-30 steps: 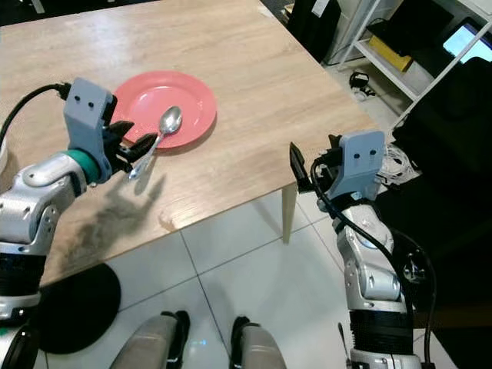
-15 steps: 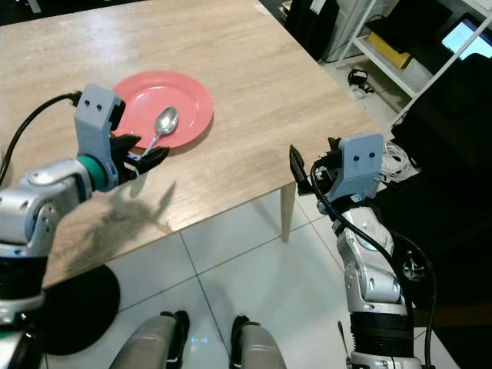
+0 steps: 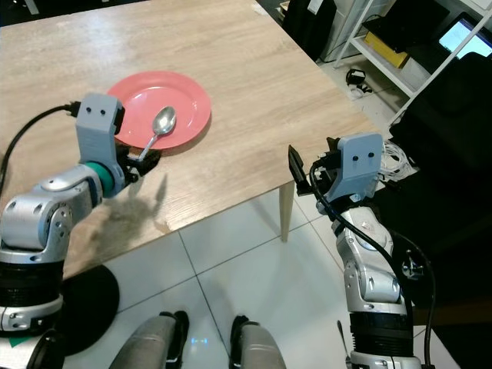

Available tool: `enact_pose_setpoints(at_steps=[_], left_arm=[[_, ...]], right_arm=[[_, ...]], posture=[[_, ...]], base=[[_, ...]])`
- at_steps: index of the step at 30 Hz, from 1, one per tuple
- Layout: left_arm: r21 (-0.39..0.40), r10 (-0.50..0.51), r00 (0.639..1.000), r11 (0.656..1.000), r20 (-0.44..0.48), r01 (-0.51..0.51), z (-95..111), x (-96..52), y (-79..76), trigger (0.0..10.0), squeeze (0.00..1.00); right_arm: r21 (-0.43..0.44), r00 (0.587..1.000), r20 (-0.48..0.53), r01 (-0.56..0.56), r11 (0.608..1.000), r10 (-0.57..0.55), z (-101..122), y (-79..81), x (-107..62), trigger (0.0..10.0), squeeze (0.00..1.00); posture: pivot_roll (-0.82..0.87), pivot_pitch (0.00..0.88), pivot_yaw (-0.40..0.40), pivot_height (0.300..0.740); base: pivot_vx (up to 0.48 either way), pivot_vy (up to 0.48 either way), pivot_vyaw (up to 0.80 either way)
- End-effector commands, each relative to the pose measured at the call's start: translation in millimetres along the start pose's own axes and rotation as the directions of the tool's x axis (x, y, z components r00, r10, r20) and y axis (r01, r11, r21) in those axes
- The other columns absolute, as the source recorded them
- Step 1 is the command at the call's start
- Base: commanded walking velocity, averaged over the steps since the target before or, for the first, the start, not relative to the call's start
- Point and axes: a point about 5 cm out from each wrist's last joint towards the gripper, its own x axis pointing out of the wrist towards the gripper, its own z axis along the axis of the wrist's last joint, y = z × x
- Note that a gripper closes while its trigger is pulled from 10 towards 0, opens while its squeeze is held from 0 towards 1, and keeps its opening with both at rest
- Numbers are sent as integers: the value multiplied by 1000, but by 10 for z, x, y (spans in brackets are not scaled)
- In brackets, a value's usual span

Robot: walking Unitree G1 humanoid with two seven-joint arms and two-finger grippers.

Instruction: Setting the table

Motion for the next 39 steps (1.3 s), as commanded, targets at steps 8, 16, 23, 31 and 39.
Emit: enact_pose_setpoints(at_steps=[8,16,23,31,39], left_arm=[[-87,-14,997,996,-72,8,-96,107,56,10000,0],[-130,-37,996,991,-84,26,-122,132,19,8000,0],[-128,-39,995,991,-91,27,-141,147,22,1608,0],[-147,-44,994,989,-103,29,-182,166,26,0,0],[-152,-46,994,988,-101,31,-174,171,26,0,0]], right_arm=[[14,1000,-24,8,1000,-7,-48,-11,-35,10000,0],[10,1000,-26,8,1000,-8,-43,-23,-47,10000,0],[11,1000,-29,5,1000,-5,-45,-20,-47,10000,0],[10,1000,-27,4,1000,-4,-38,-19,-38,10000,0],[10,1000,-26,7,1000,-7,-32,-30,-35,10000,0]], posture=[[160,129,32,740],[154,137,28,740],[154,140,25,740],[154,142,24,740],[153,142,24,740]], base=[[0,0,0],[0,0,0],[0,0,0],[0,0,0],[0,0,0]])
